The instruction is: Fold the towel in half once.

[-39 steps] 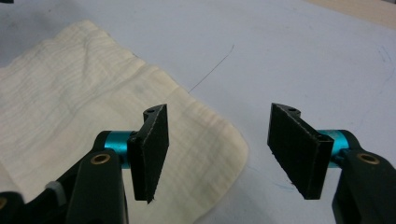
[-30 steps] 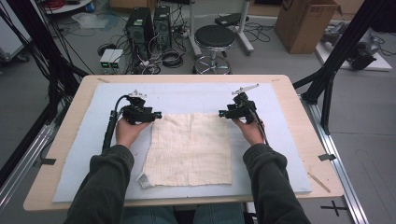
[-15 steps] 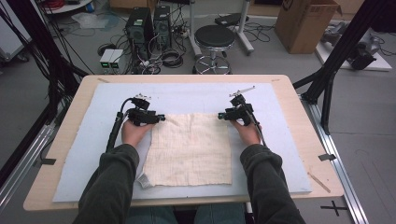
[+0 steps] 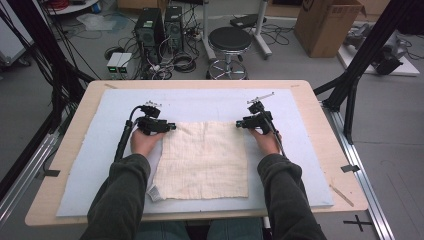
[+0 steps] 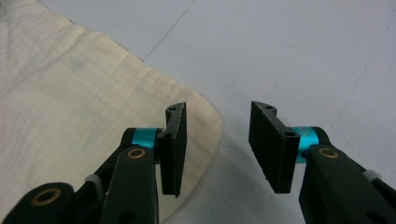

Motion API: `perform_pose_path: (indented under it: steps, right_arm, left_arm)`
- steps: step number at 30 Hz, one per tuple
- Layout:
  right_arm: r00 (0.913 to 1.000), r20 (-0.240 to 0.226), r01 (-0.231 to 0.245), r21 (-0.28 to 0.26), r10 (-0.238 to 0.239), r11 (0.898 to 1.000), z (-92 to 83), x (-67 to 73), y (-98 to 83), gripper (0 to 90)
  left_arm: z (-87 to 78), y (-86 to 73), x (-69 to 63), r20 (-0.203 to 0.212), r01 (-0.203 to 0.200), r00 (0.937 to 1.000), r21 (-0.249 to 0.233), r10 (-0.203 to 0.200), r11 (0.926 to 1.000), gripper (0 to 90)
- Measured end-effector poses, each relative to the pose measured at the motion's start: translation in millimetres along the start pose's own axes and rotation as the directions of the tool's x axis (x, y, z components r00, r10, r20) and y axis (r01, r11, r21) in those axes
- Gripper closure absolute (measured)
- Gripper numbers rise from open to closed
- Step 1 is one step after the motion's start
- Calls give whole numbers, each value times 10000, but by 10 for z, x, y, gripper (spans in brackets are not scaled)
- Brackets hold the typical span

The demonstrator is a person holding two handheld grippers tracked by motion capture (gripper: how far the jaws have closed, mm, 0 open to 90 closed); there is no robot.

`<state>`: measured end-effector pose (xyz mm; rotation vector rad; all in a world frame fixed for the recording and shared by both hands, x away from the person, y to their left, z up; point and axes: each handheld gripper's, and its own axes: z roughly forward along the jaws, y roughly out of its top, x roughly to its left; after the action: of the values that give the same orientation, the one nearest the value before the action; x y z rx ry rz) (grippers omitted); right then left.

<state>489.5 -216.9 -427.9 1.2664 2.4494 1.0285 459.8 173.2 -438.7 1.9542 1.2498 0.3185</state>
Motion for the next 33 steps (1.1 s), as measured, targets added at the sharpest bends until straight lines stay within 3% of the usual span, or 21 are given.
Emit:
perform_pose_path:
  steps: [4,7,11,17,22,27,33]
  right_arm:
    - [9999,-12,-166,70,167,9998,24,-10,-8,574]
    - [10000,-52,-25,113,25,9999,55,9,-6,607]
    - [9996,235,169,232,-175,9996,70,39,-1,679]
    - [9994,106,313,378,-317,9988,73,65,11,834]
    - [9994,39,344,313,-346,9989,65,59,13,859]
    - [9993,48,366,43,-366,9993,-1,32,36,860]
    - [9985,3,551,-142,-551,9984,-123,30,131,860]
  left_arm:
    - [-2,0,-9,-372,-49,9993,-79,46,10000,566]
    - [10,-2,-23,-494,-113,9987,-87,109,9999,588]
    - [6,-3,-30,-795,-331,9963,-9,329,9995,680]
    - [3,-5,-21,-578,-441,9973,36,442,9990,848]
    - [-12,6,-38,-560,-663,9962,-7,661,9978,869]
    - [-121,68,-33,-524,-561,9972,-687,526,9961,873]
    - [-235,131,-9,-530,-585,9972,-1108,529,9921,873]
